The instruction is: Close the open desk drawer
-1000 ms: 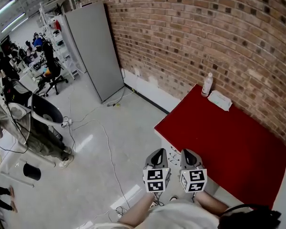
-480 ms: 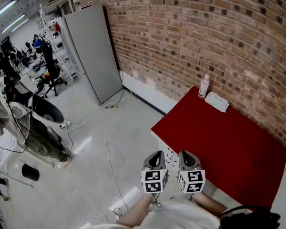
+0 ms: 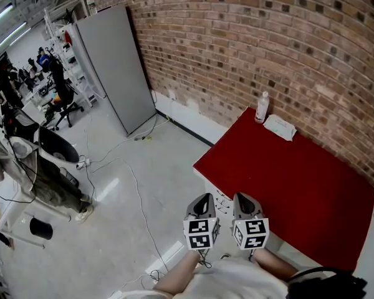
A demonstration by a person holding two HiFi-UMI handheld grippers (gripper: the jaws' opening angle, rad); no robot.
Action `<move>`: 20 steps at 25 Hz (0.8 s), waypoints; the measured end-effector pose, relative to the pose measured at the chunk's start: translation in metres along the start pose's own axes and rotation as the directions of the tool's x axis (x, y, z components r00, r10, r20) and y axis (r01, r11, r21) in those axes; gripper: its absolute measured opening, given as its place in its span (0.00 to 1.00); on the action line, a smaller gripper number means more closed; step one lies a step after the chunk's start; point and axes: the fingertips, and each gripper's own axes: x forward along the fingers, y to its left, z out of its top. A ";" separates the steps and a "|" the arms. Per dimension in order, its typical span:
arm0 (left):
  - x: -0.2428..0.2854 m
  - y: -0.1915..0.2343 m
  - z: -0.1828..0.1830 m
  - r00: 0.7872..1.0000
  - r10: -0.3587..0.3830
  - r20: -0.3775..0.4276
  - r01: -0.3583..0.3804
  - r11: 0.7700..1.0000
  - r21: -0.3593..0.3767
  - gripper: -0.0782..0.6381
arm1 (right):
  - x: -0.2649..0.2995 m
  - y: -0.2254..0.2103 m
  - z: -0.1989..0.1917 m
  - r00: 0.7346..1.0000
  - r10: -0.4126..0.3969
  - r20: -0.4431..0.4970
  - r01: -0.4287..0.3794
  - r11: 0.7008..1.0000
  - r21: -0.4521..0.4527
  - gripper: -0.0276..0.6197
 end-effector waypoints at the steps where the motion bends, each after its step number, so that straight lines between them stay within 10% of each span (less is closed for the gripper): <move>1: 0.001 -0.001 0.000 1.000 -0.002 -0.001 0.002 1.000 0.002 0.12 | 0.000 0.000 0.001 1.000 0.001 0.000 -0.001 1.000 0.003 0.04; 20: 0.005 0.002 0.006 1.000 -0.007 -0.011 0.008 1.000 0.024 0.12 | 0.008 -0.005 0.005 1.000 0.007 -0.022 -0.007 1.000 0.021 0.04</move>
